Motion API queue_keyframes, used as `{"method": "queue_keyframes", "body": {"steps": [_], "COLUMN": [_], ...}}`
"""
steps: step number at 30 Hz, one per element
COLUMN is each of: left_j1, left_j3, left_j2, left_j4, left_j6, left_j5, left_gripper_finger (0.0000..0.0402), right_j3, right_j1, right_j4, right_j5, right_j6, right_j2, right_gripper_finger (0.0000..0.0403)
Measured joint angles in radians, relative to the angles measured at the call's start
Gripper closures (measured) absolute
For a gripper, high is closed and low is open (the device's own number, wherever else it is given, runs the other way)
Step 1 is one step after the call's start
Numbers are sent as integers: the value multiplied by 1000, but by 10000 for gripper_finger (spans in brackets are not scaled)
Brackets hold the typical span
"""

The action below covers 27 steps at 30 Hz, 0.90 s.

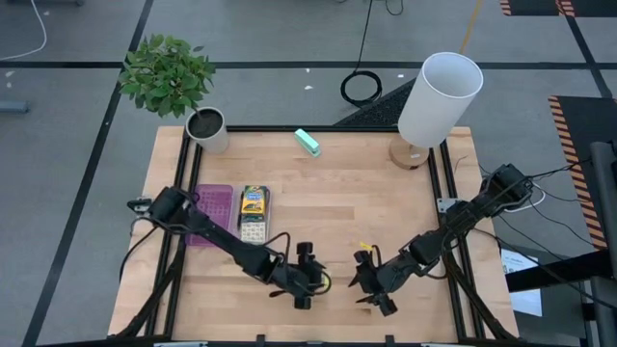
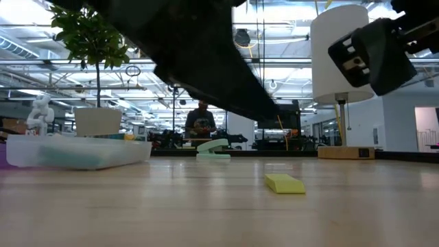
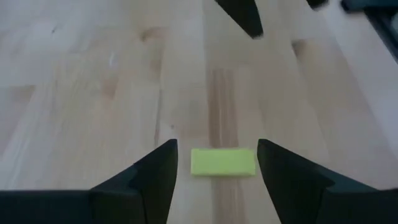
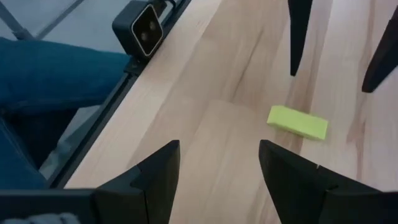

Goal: Pack school essentials
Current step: Put the light green eraser into the purple supply box

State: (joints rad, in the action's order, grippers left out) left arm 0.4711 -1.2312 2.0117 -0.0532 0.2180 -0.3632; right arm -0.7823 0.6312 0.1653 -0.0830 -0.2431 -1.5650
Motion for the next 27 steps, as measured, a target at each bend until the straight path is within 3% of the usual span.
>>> {"method": "queue_keyframes", "body": {"steps": [7,10,13,20,27], "left_j1": [34,56,67,74,73], "left_j3": [-1,-1,-1,-1,-1], "left_j2": [55,74,75,75,58], "left_j4": [-115,-126,-103,-90,13], "left_j6": [90,150,216,265,344], "left_j5": [-27,-88,-135,-108,-117], "left_gripper_finger": [176,176,176,176,176], "right_j3": [1,1,1,-1,-51], "right_j1": [-1,-1,-1,-15,-40], "right_j4": [-51,-36,27,217,218], "right_j5": [0,-7,-93,-155,-121], "right_j6": [10,19,8,-32,-66], "right_j2": [0,0,-19,-144,-281], "right_gripper_finger": [190,190,190,197,237]}}
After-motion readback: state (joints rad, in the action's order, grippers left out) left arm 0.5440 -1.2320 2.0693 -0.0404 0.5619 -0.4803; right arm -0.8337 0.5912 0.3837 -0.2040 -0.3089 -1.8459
